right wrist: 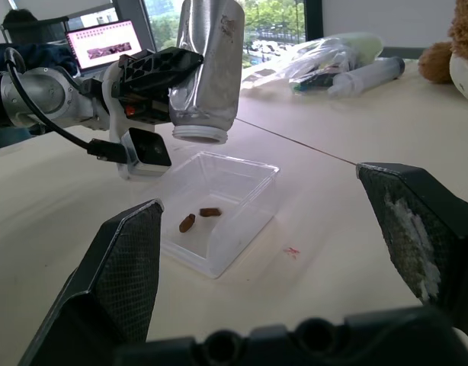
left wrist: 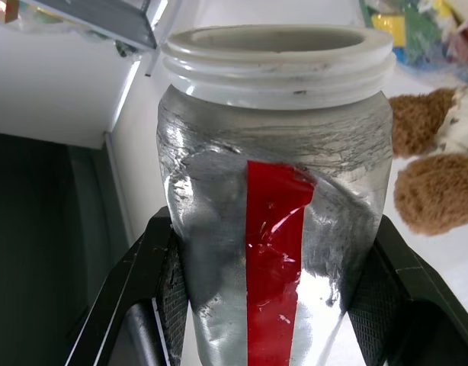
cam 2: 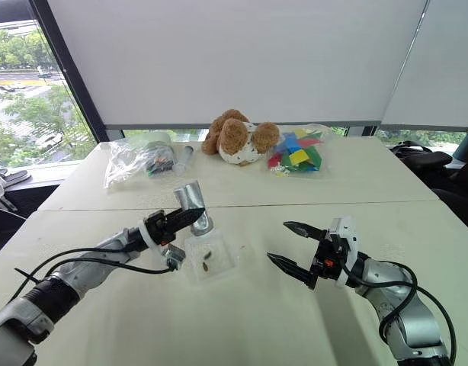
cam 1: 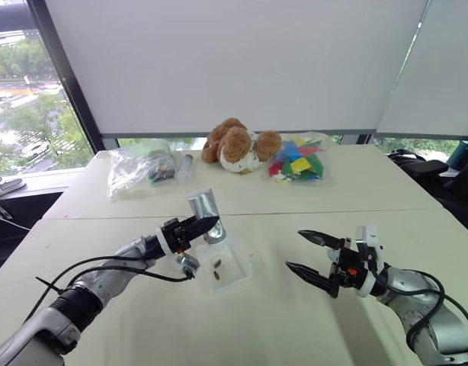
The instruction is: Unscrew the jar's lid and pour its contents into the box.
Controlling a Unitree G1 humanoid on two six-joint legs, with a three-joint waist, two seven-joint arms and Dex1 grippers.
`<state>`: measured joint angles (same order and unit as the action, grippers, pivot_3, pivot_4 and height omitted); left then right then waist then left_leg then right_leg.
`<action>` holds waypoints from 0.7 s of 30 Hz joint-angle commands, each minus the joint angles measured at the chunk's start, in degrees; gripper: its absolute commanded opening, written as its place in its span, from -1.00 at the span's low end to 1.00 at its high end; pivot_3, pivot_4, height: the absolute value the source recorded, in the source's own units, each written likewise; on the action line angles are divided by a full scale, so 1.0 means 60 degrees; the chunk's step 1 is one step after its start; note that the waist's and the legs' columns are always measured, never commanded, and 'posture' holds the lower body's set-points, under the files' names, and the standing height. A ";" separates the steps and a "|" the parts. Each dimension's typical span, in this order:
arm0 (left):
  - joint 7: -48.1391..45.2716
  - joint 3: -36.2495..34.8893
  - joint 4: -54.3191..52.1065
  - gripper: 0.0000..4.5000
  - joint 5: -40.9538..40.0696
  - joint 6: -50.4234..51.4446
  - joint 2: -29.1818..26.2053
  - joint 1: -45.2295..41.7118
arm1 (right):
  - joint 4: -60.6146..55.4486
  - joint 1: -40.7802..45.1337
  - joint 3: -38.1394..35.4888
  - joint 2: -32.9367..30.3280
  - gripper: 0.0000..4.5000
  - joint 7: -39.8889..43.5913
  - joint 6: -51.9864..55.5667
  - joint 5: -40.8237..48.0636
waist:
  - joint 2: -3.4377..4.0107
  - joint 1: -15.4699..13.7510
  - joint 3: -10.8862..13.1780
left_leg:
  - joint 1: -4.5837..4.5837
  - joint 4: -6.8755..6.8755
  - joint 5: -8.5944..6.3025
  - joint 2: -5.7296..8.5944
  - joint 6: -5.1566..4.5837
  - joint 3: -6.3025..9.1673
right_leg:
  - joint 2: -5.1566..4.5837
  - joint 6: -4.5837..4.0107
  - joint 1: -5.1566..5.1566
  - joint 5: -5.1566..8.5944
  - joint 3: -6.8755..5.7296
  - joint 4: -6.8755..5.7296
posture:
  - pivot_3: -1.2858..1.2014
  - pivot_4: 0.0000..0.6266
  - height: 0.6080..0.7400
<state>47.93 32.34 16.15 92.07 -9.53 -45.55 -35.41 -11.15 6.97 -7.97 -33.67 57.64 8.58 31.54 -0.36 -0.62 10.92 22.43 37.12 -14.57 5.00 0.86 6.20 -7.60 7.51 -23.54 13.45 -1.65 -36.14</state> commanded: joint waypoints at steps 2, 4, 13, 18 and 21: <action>-0.1636 -0.1073 -0.0760 -0.08 -0.3734 -0.1720 -0.0402 0.0476 | -0.0276 0.0033 -0.0084 0.0010 0.97 0.0048 -0.0121 0.0098 | 0.0001 -0.0016 0.0000 | 0.0000 0.0001 0.0000 -0.0001 0.0000 0.0002 | -0.0004 -0.0001 -0.0001 0.0000 0.0000 0.0000 | 0.03 -0.52 1.00; -0.3137 -0.1691 -0.0885 -0.08 -0.6350 -0.2866 -0.0525 0.0792 | -0.0170 0.0098 -0.0078 -0.0012 0.97 0.0129 -0.0144 0.0111 | 0.0001 0.0005 -0.0001 | 0.0001 0.0002 0.0001 -0.0025 0.0003 0.0001 | -0.0009 -0.0002 -0.0002 -0.0001 0.0001 0.0000 | 0.03 -0.52 1.00; -1.0717 -0.5304 -0.3983 -0.08 -1.9386 0.1571 0.0462 0.3983 | 0.0272 0.0836 0.0157 0.0191 0.97 0.0892 -0.0816 0.0113 | 0.0007 0.0041 -0.0004 | 0.0001 0.0012 0.0001 -0.0030 0.0002 0.0008 | -0.0012 -0.0014 0.0006 -0.0005 0.0005 0.0009 | 0.03 -0.52 1.00; -1.1699 -0.7547 -0.3745 -0.08 -2.1703 0.2958 0.1008 0.5256 | 0.0533 0.1297 0.0323 0.0623 0.97 0.1512 -0.1606 0.0184 | 0.0005 0.0199 -0.0004 | -0.0007 0.0007 0.0001 -0.0047 0.0002 0.0008 | 0.0010 -0.0016 0.0006 -0.0004 0.0003 0.0003 | 0.03 -0.52 1.00; -1.1577 -0.8632 -0.3150 -0.08 -2.1616 0.2809 0.1376 0.5741 | 0.0645 0.1450 0.0351 0.0764 0.97 0.1628 -0.1792 0.0187 | 0.0001 0.0175 -0.0006 | -0.0007 0.0011 0.0001 -0.0043 0.0002 0.0009 | 0.0010 -0.0017 0.0014 -0.0005 0.0001 0.0006 | 0.03 -0.52 1.00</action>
<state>-22.35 -13.74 -4.22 -36.75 8.39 -38.00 -1.73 -6.90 14.78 -5.36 -29.65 66.87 -0.58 31.81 -0.35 0.43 10.88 22.37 37.19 -14.56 4.75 0.87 6.25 -7.54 7.40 -23.45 13.42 -1.64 -36.08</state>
